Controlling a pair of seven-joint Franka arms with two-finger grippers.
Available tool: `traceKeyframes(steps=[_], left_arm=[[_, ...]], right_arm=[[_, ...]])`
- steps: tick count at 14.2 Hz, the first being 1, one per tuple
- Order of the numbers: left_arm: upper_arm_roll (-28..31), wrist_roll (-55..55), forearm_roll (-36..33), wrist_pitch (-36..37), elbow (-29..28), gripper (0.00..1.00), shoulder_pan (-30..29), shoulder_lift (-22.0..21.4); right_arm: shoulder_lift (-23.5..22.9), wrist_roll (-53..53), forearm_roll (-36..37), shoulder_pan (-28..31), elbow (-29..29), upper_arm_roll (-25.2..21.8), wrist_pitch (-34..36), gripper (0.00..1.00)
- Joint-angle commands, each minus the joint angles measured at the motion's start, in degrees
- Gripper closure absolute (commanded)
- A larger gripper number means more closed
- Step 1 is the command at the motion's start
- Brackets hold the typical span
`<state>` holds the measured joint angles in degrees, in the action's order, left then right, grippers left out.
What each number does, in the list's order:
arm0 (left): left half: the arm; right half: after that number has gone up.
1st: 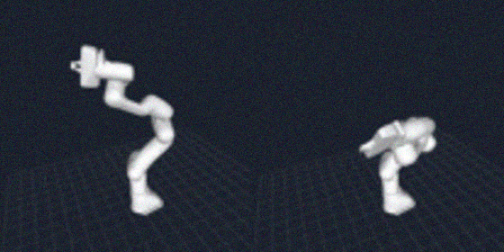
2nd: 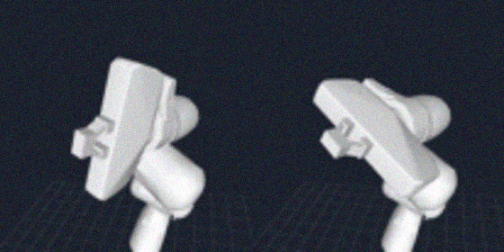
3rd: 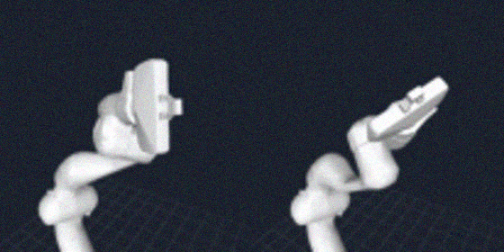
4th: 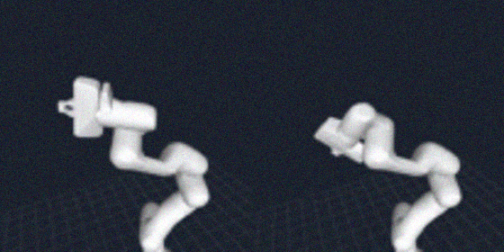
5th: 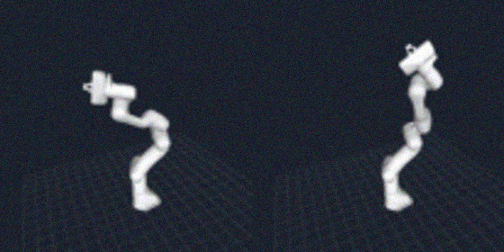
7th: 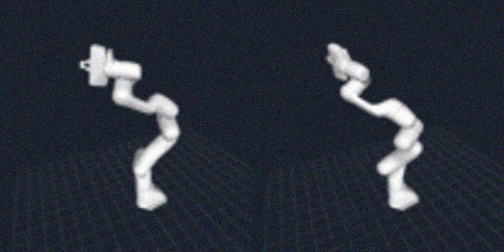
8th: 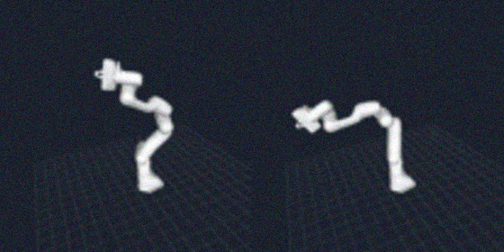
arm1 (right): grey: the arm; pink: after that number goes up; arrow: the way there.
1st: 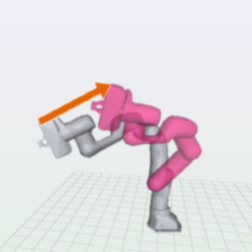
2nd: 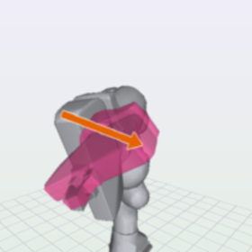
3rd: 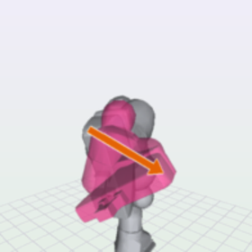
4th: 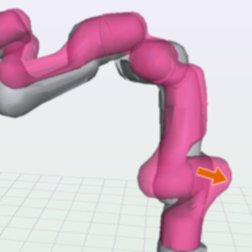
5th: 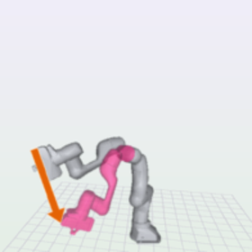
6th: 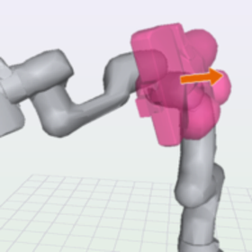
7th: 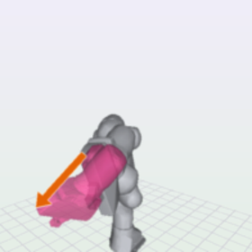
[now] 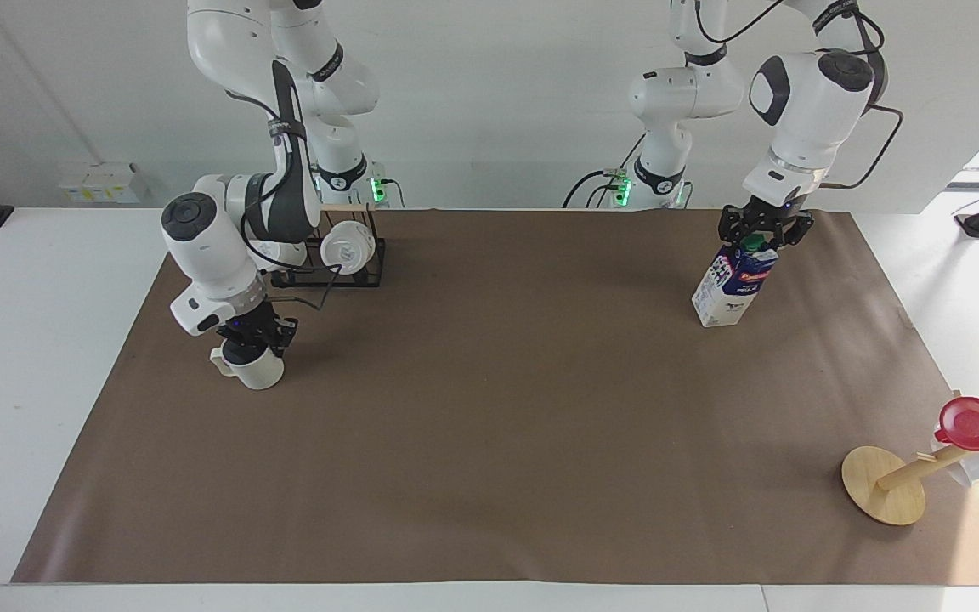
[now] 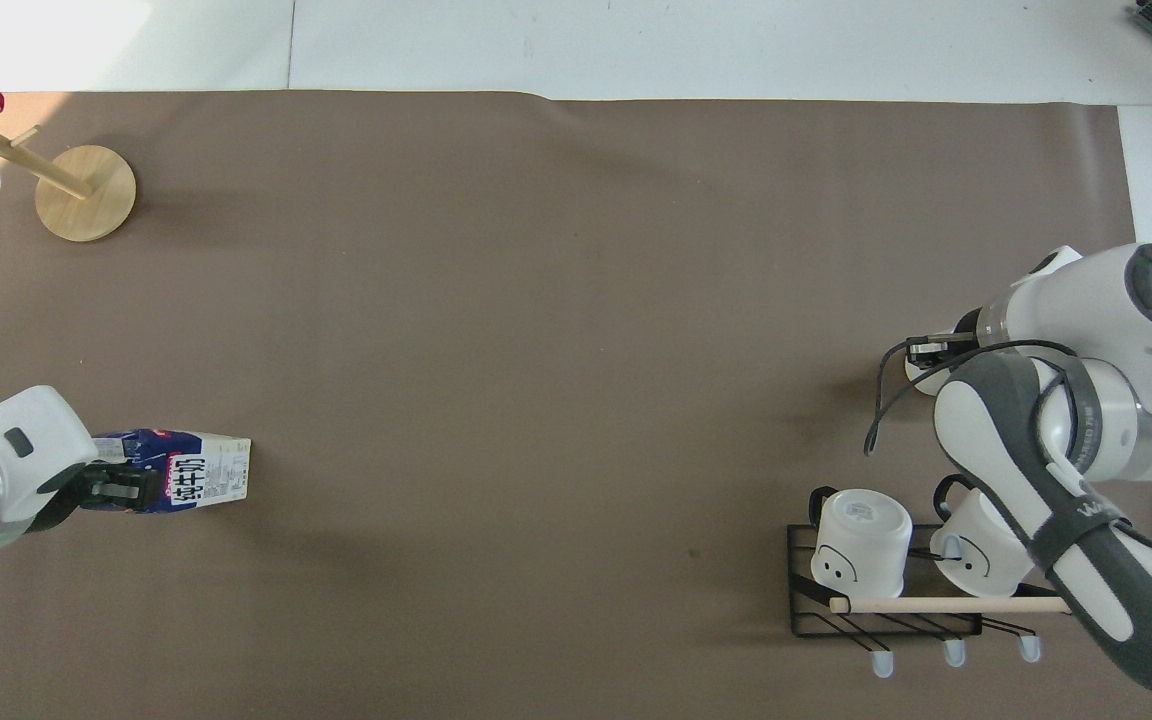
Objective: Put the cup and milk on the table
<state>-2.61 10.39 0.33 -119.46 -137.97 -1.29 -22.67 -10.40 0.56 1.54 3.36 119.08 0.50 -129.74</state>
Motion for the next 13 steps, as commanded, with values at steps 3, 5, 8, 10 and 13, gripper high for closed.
traceKeyframes(steps=[3,5,8,10,13], left_arm=[[-0.3,1.4,-0.1,-0.4,0.1,0.53,-1.1,-0.2],[-0.3,1.4,-0.1,0.0,1.0,0.54,-1.1,0.3],[-0.3,1.4,-0.1,1.9,2.9,0.54,-1.2,0.4],[-0.2,1.4,-0.1,3.4,3.9,0.55,-1.3,0.4],[-0.2,1.5,-0.1,6.5,6.8,0.55,-1.9,0.4]], right_arm=[[0.8,1.1,0.6,0.4,0.4,0.4,-0.3,1.0],[1.3,1.0,0.6,0.0,0.1,0.4,-0.2,1.0],[1.9,1.4,0.6,-0.2,-1.4,0.4,2.0,1.0],[2.1,1.4,0.4,-0.5,-4.0,1.0,7.0,1.0],[2.5,0.7,0.1,-0.6,-8.1,3.3,11.9,1.0]])
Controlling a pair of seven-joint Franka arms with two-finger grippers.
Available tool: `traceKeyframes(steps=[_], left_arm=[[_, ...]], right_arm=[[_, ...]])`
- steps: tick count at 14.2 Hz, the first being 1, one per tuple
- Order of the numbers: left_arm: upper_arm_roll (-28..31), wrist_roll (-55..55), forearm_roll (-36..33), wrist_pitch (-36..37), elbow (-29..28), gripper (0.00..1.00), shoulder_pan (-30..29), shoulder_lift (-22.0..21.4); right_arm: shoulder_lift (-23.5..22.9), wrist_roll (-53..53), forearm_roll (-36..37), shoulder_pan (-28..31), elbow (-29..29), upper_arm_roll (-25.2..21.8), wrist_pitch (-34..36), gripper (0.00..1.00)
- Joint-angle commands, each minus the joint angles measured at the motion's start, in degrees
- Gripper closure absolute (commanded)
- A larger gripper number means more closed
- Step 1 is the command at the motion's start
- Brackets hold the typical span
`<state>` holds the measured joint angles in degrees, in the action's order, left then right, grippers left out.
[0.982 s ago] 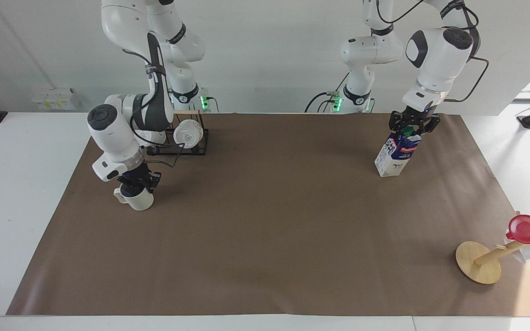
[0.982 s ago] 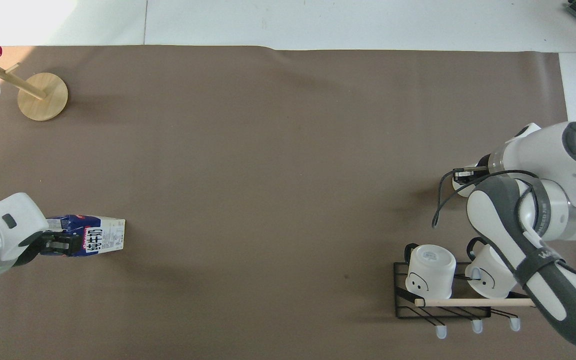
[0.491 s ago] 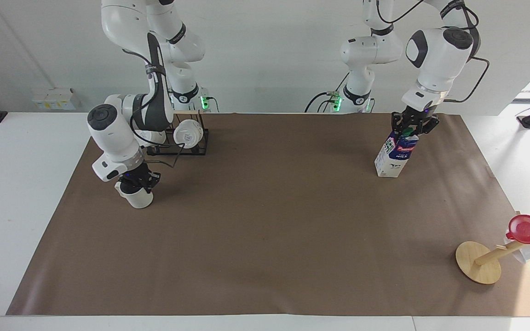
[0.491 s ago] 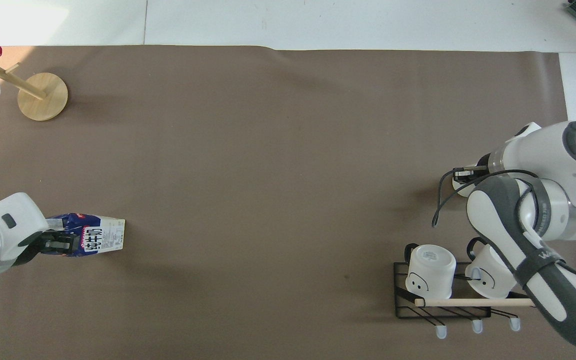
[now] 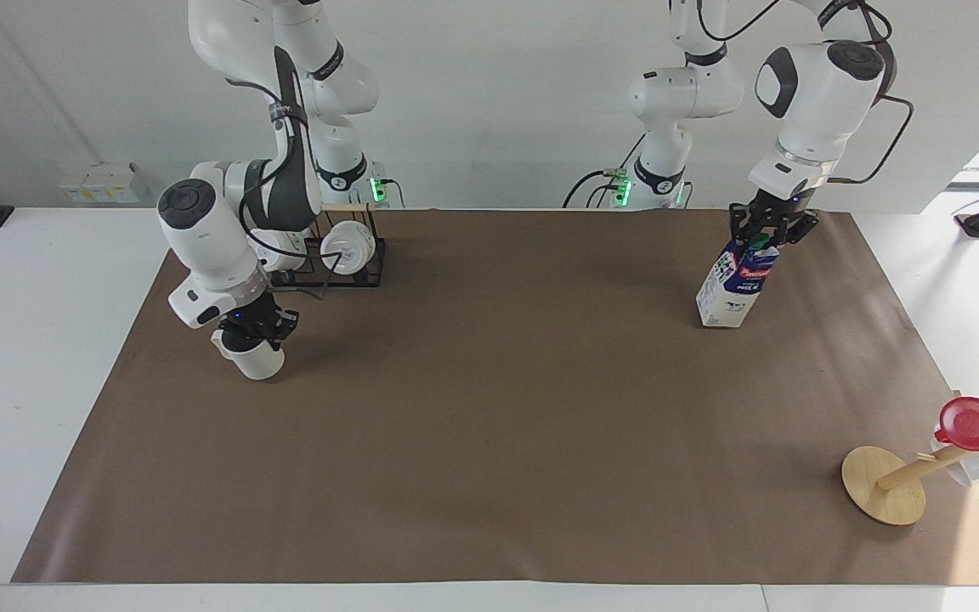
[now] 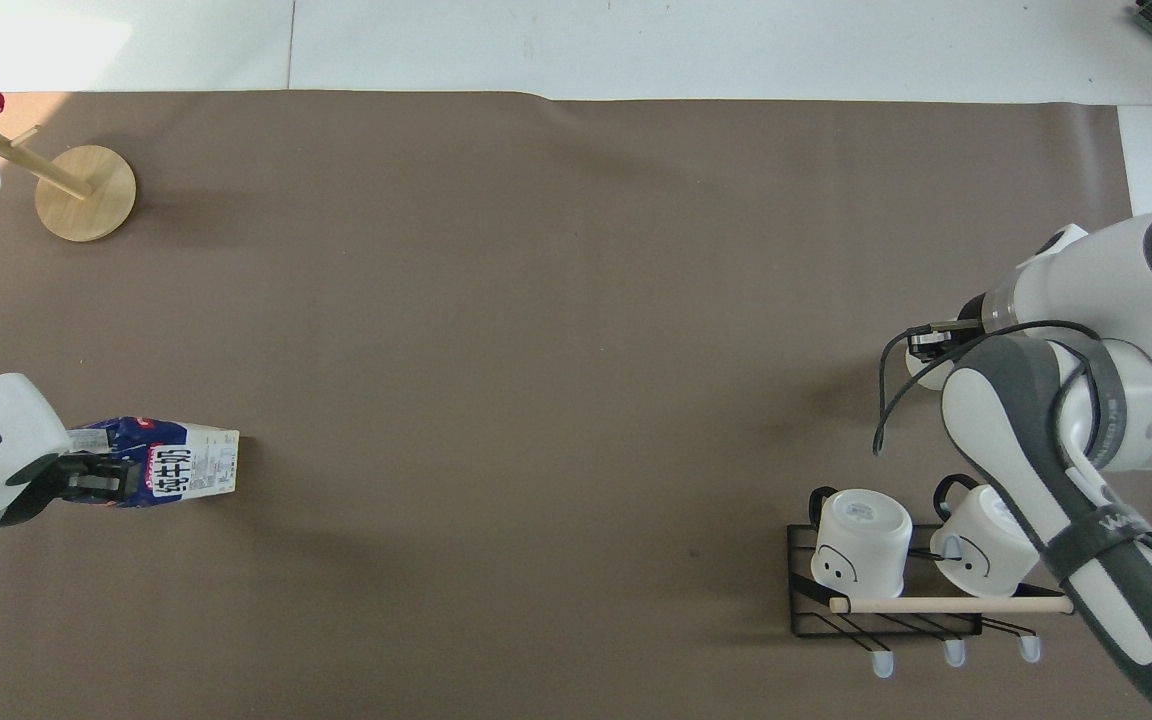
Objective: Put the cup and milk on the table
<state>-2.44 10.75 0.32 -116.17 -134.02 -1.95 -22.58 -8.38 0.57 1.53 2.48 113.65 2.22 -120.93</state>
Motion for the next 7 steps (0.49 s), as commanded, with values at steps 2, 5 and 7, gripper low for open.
traceKeyframes(steps=[2,5,7], left_arm=[[-0.4,1.0,-0.1,5.7,6.2,0.55,-1.2,1.0],[-0.5,0.9,-0.1,9.2,10.3,0.56,-1.1,1.7],[-0.5,0.2,-0.1,12.1,13.4,0.57,-0.9,1.9]], right_arm=[[0.3,0.5,-0.3,-0.4,-5.2,2.7,6.0,1.0],[0.4,-3.6,-0.4,-4.3,-5.7,3.1,6.2,1.0],[0.4,-7.7,0.2,-7.6,-5.9,3.1,6.3,1.0]])
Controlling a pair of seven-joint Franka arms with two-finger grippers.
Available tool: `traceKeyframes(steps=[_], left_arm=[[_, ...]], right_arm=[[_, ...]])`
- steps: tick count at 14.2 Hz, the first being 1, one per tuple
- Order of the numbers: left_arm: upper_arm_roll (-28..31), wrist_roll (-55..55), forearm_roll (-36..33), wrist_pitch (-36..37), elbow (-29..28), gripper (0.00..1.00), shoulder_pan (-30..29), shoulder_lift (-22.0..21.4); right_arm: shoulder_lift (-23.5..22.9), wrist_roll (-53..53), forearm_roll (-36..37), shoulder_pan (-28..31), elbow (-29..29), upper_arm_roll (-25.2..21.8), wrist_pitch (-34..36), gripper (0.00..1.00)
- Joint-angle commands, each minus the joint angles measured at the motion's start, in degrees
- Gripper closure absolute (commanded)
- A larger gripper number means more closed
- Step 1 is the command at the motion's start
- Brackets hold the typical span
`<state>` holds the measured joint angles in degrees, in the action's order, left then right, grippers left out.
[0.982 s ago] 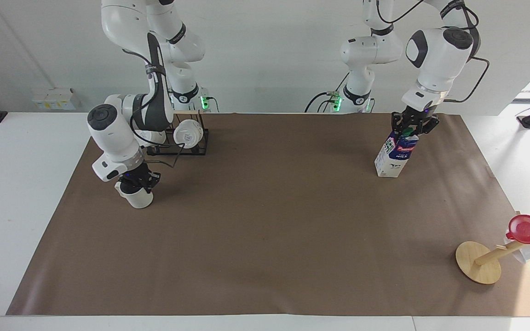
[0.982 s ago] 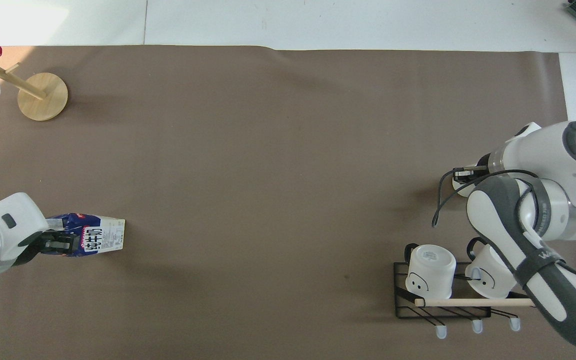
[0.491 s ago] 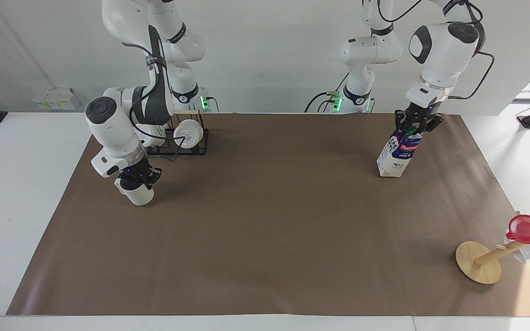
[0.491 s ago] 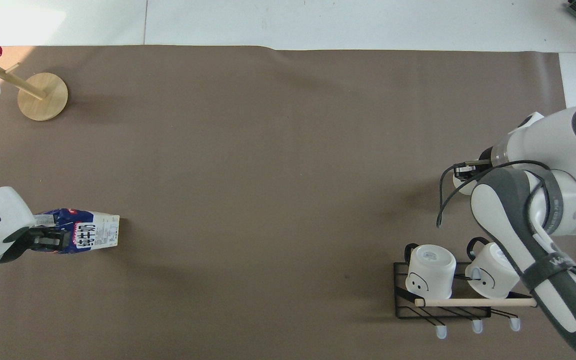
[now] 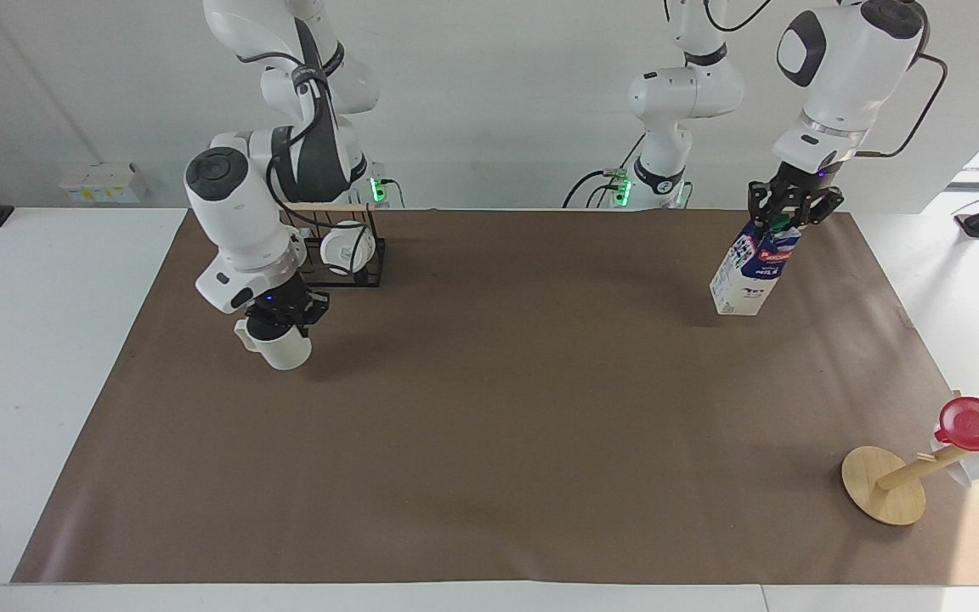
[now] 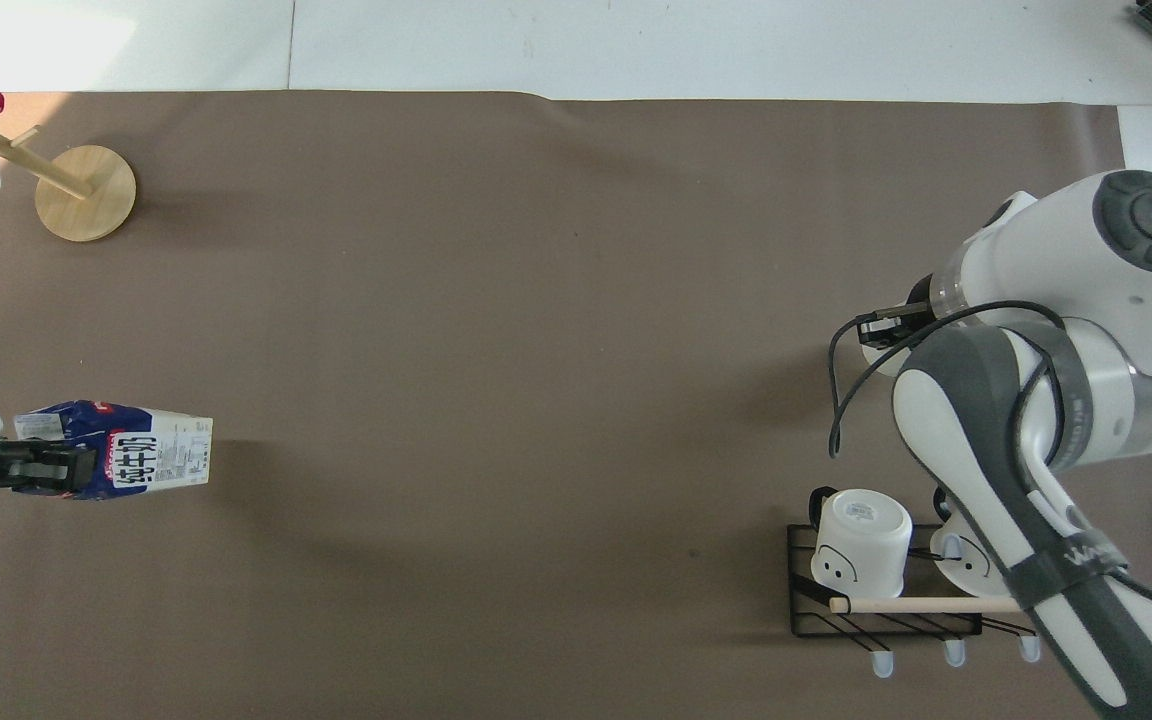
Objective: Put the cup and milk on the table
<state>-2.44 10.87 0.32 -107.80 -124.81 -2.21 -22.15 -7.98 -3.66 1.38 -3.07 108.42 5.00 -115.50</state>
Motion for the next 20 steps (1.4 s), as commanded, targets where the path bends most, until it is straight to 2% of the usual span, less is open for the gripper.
traceKeyframes(steps=[1,4,10,13,19,20], left_arm=[[-0.5,0.0,-0.1,5.6,6.1,0.57,-0.3,1.7],[-0.5,0.0,-0.1,10.1,11.6,0.57,-0.2,3.4],[-0.6,-0.3,0.0,11.6,13.3,0.57,0.0,3.8],[-1.0,-1.5,0.3,12.7,14.7,0.57,0.2,4.1],[-2.7,-6.1,0.6,13.6,15.6,0.57,1.6,4.2],[-2.7,-7.5,0.5,13.6,15.6,0.57,2.4,4.2]], right_arm=[[0.2,-5.4,0.4,-3.8,-0.6,0.3,1.1,1.0],[0.6,-10.7,0.4,-8.8,-0.5,0.3,1.1,1.0],[0.1,-18.6,-0.6,-17.5,-2.5,0.5,1.1,1.0],[-2.4,-26.8,-0.6,-23.0,-5.0,0.5,0.3,1.0],[-6.2,-29.0,-3.1,-28.7,-6.3,0.5,-1.5,1.0],[-7.9,-30.2,-2.9,-30.3,-8.2,0.5,-1.5,1.0]])
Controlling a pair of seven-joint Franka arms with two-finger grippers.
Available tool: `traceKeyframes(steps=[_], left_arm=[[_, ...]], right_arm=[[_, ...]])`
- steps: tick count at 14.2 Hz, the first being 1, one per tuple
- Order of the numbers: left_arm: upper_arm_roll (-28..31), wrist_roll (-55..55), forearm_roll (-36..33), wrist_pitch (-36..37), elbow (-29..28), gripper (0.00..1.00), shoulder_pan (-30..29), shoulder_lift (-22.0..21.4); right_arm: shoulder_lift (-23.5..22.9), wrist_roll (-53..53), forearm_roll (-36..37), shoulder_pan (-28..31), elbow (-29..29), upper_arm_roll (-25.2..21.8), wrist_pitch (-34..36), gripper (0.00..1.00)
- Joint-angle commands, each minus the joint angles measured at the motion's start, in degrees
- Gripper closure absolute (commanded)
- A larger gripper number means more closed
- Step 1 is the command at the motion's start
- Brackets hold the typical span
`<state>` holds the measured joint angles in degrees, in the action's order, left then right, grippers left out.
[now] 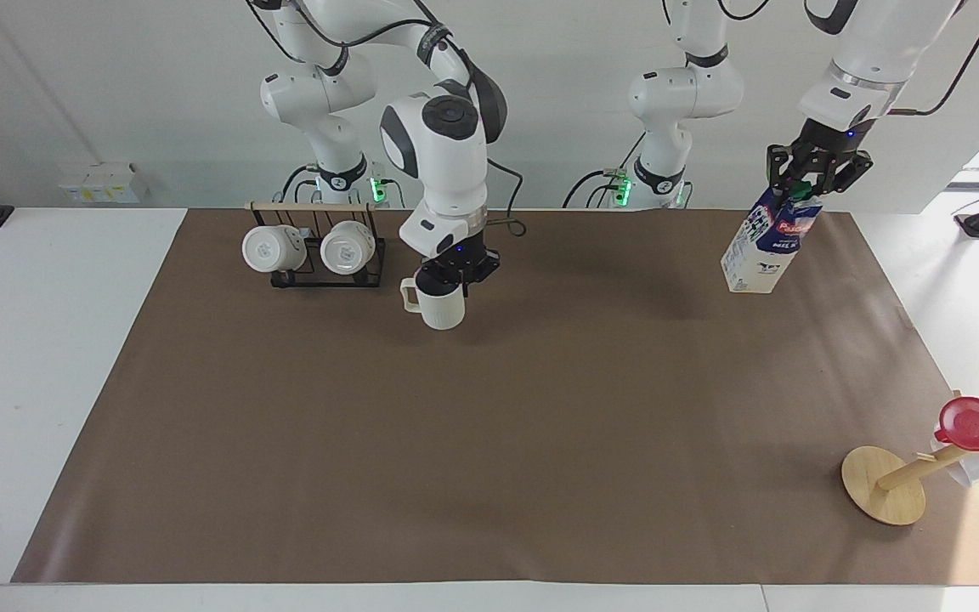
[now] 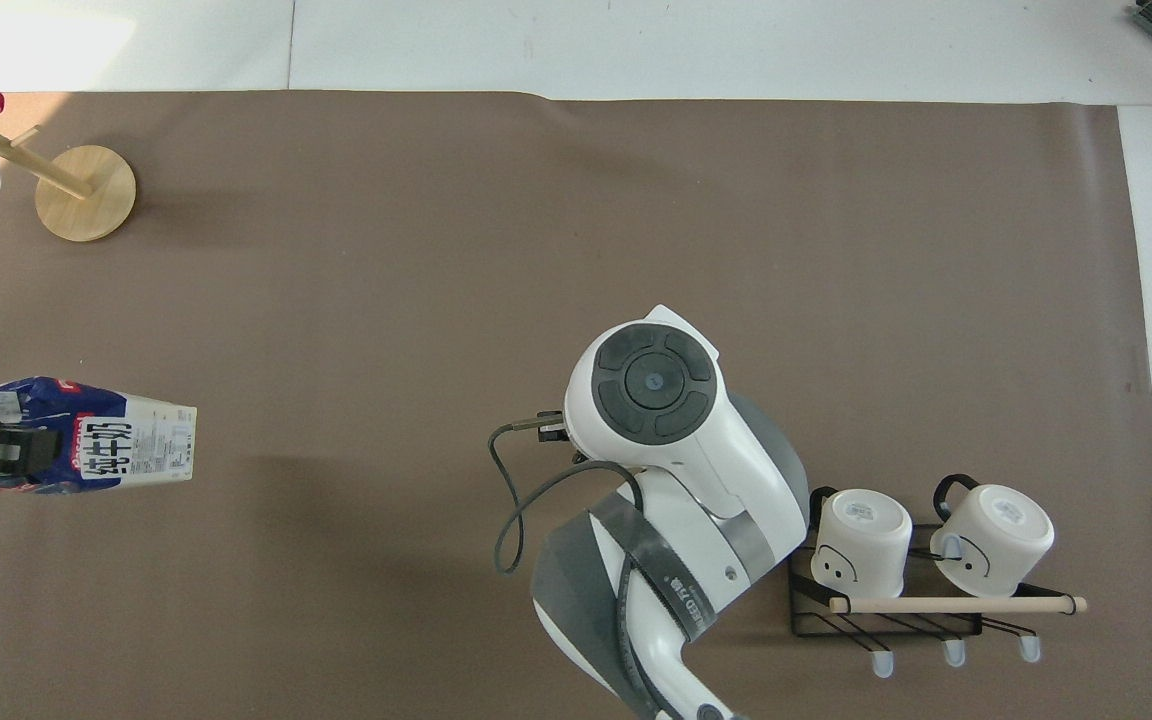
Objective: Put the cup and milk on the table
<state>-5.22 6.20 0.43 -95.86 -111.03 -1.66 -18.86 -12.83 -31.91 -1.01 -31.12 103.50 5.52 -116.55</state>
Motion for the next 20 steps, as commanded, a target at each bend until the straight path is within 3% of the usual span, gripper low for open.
traceKeyframes(steps=[1,4,6,17,18,20], left_arm=[[0.1,-3.9,0.4,1.6,1.8,0.57,2.6,0.9],[0.1,-7.1,0.4,1.6,1.8,0.58,4.7,0.9],[0.1,-8.0,0.4,1.5,1.8,0.58,5.1,0.9],[0.0,-8.9,0.5,0.9,1.1,0.59,5.1,0.7],[0.1,-8.9,0.5,0.8,1.1,0.59,5.1,0.7],[0.0,-8.9,0.5,0.8,1.0,0.59,5.1,0.7]], right_arm=[[-5.0,-3.8,-0.1,-3.9,-5.2,-0.1,-0.5,1.0],[-10.0,-8.4,0.2,-6.3,-11.9,-0.1,-0.3,1.0],[-12.0,-10.3,0.3,-9.1,-13.1,-0.2,-0.6,1.0],[-14.6,-11.4,3.1,-12.6,-12.9,-0.2,-3.3,1.0],[-14.7,-11.7,3.1,-12.6,-12.8,-0.2,-4.1,0.98],[-14.7,-12.6,2.9,-12.6,-11.7,-0.2,-5.7,0.77]])
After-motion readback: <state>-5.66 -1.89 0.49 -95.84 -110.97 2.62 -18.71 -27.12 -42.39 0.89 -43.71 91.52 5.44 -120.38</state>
